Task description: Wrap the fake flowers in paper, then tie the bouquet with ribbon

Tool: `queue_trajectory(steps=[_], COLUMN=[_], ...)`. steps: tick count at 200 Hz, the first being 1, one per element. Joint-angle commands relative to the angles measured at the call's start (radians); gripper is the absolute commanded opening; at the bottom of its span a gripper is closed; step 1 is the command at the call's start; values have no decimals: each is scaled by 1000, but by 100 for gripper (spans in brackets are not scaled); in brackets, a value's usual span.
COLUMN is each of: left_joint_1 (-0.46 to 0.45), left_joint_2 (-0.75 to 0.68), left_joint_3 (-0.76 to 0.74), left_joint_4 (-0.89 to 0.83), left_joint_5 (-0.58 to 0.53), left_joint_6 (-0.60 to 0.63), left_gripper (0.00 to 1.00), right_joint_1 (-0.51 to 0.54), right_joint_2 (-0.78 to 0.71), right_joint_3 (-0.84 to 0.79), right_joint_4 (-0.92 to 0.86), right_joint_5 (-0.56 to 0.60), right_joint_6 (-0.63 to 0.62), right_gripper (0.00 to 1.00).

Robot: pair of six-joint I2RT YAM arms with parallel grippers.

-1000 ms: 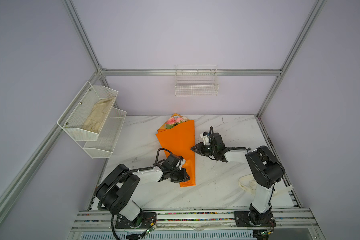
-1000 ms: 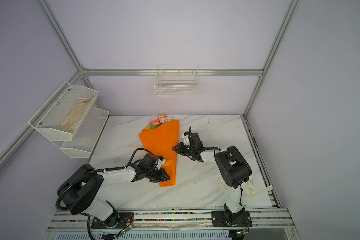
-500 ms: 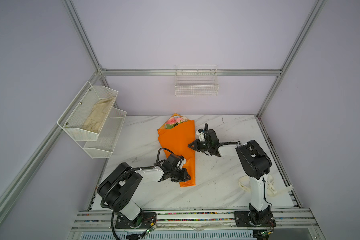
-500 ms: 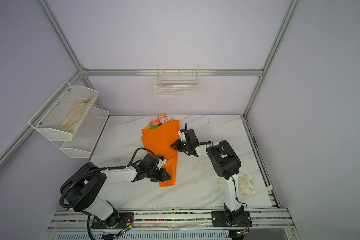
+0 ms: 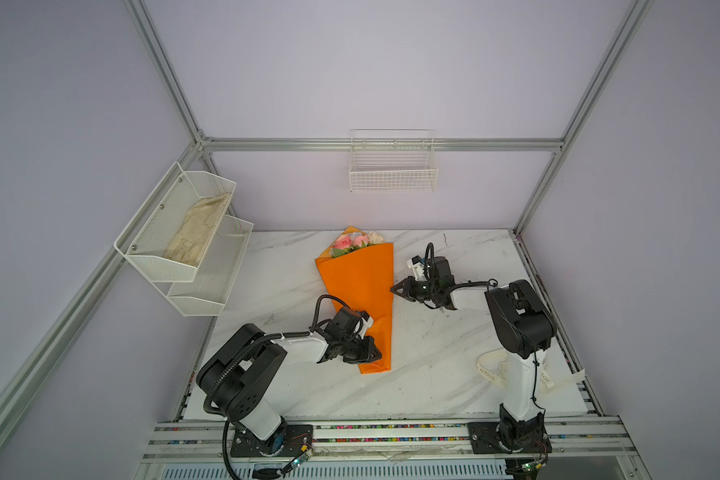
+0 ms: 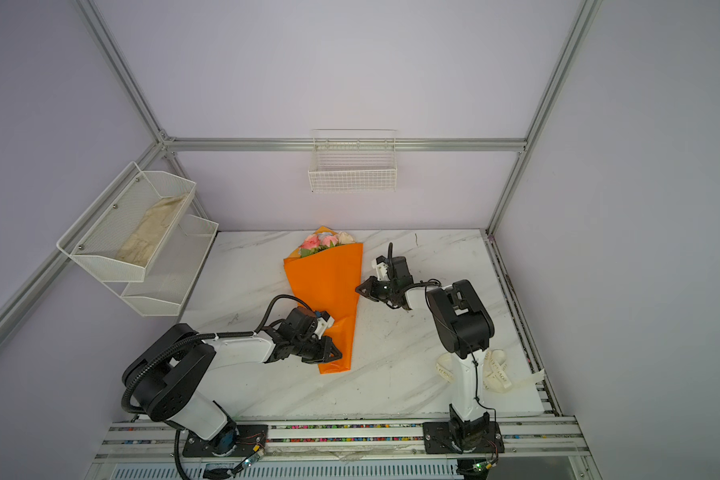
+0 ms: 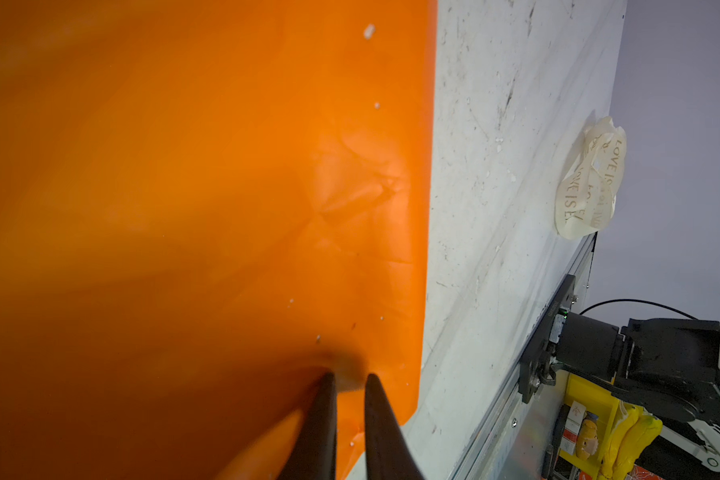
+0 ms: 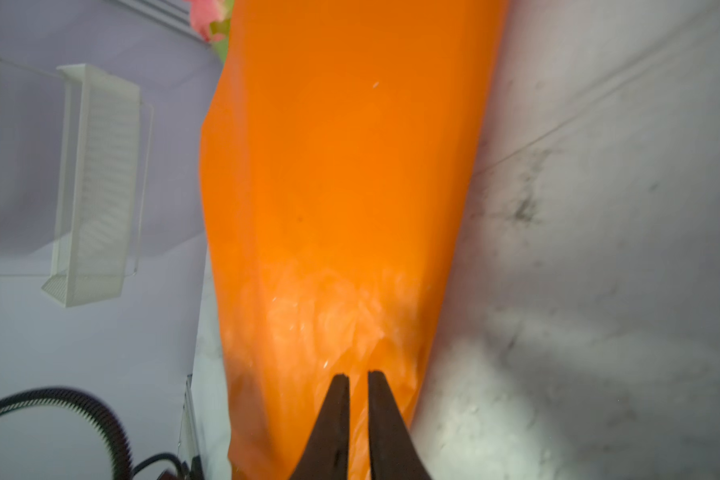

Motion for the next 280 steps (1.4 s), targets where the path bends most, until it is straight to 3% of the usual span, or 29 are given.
queue_trajectory(steps=[1,40,58,133,217,239,280], left_joint_1=[2,3,3,3,3,2,3], left_joint_2=[15,11,13,26,25,30,29], left_joint_3=[-47,-47,-50,-68,-66,-64,-64], left_joint_4=[-31,-30,-29,-25,-31,-29,-30], left_joint_5=[-17,-14,-17,-30,-20,-16,-11], left_joint_6=[18,17,17,15,18,18,20], left_gripper=[16,16,16,13,13,13,13], right_joint_1=[49,115,83,-16,-54,-61,-90], right_joint_2=[-64,-10,27,144,284,341,485], right_joint_3=[-80,-90,-95,29,269,372,589], right_joint_4=[36,19,17,51,7,-32,-57], right_joint_5=[-59,-26,20,9,36,94,97], right_joint_6=[13,-9,-23,-6,16,6,67], right_gripper=[12,9,7,11,14,15,17])
